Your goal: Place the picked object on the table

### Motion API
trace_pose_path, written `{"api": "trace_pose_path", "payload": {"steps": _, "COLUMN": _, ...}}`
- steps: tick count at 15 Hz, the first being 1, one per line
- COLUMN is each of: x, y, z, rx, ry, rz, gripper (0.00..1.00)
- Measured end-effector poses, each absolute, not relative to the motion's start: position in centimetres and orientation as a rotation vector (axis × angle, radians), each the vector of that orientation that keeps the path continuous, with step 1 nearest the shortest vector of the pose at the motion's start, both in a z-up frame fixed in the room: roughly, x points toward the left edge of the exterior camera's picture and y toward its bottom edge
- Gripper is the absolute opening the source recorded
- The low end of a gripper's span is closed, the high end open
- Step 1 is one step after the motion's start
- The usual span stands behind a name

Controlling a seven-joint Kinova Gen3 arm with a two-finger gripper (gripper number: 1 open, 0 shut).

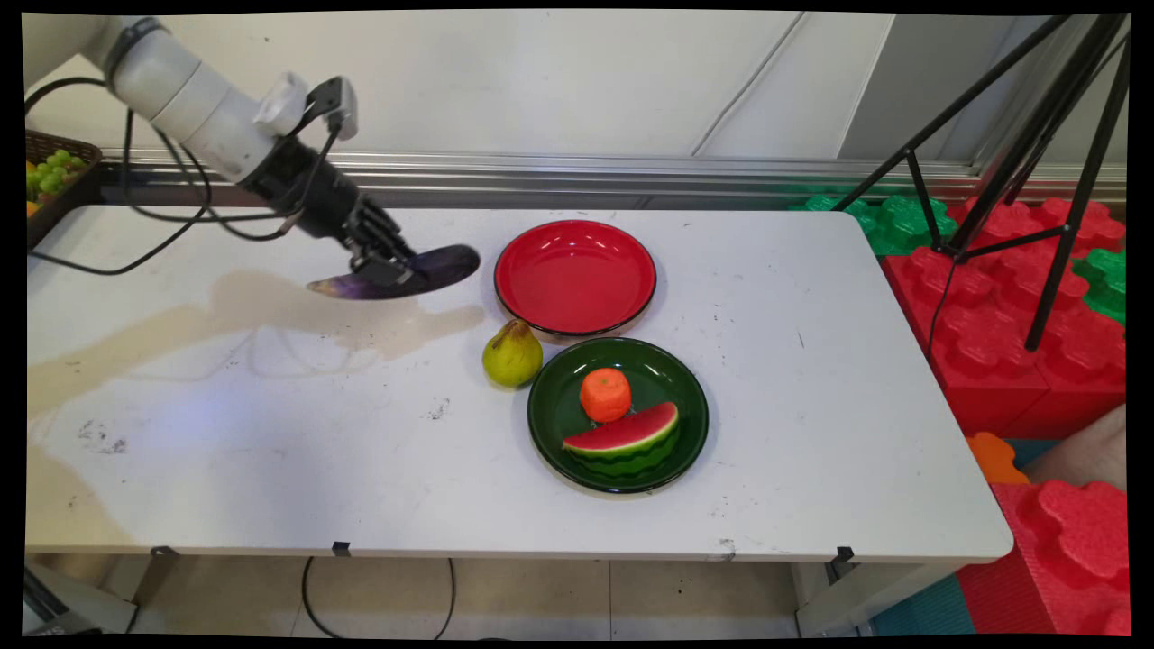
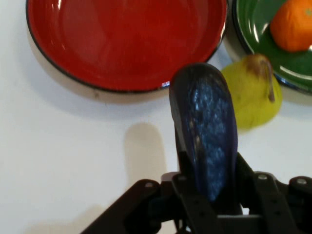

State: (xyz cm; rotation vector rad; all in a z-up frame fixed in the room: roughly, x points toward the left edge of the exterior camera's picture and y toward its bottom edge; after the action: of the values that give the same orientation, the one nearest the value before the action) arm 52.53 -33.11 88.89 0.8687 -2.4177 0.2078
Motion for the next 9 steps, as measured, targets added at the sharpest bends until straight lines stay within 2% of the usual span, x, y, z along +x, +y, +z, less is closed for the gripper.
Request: {"api": "trace_pose_path", "payload": {"steps": 9, "x": 53.9, "y": -31.5, "z": 83.8, "rx": 0.908, "ry": -2.466, "rz": 0.141, "gripper": 0.00}}
